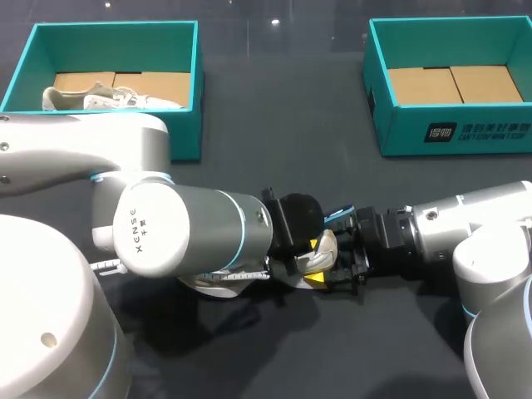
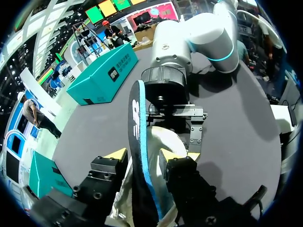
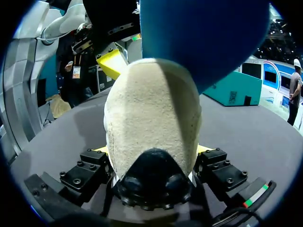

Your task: Take the shoe out of the shoebox, open the shoe tongue, remove and reinsert the insole, then place the shoe into the shoebox

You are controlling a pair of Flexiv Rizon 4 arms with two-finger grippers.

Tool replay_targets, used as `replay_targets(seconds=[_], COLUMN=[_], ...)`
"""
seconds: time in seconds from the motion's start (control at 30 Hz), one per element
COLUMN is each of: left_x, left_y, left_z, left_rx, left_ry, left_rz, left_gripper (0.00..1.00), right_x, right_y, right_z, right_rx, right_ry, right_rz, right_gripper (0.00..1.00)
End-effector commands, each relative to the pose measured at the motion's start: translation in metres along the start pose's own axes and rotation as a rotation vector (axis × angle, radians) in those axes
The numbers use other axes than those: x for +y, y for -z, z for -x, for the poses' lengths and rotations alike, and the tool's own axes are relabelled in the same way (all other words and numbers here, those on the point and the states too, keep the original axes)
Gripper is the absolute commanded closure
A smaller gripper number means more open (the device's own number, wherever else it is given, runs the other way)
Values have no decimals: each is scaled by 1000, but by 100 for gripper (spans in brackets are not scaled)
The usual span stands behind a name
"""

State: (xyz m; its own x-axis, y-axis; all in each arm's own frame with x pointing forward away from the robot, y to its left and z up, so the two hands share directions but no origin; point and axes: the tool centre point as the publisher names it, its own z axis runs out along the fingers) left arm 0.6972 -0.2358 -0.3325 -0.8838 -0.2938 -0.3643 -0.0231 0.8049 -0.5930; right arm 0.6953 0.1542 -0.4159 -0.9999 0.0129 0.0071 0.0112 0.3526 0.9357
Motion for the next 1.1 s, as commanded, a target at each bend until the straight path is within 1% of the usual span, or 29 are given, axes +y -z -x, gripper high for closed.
replay_targets(seconds=[0.03, 0.2, 0.33, 0.37, 0.43, 0.47, 0.7, 0.9, 1.1], left_x=[4, 3, 1, 0, -1, -2, -8, -18, -34], left_y=[-5, -8, -11, -11, -12, -12, -12, 0, 13], left_z=[0, -1, 0, 0, 0, 0, 5, 15, 26], left_rx=[6, 5, 3, 3, 3, 3, 23, 105, 213], left_ry=[-4, -2, 4, 6, 8, 10, 52, 88, 110], left_rz=[-10, -12, -11, -12, -13, -13, -17, -64, -124], left_gripper=[60, 62, 67, 72, 88, 100, 100, 100, 100], right_x=[-2, -2, -2, -2, -2, -2, -2, -2, -2], right_y=[-2, -2, -2, -2, -2, -2, -2, -2, -2], right_z=[0, 0, 0, 0, 0, 0, 0, 0, 0], right_rx=[1, 1, 1, 1, 1, 1, 1, 1, 1], right_ry=[-1, -1, -1, -1, -1, -1, -1, -1, -1], right_rz=[-5, -5, -5, -5, -5, -5, -5, -5, -5], right_gripper=[100, 100, 100, 100, 100, 100, 100, 100, 100])
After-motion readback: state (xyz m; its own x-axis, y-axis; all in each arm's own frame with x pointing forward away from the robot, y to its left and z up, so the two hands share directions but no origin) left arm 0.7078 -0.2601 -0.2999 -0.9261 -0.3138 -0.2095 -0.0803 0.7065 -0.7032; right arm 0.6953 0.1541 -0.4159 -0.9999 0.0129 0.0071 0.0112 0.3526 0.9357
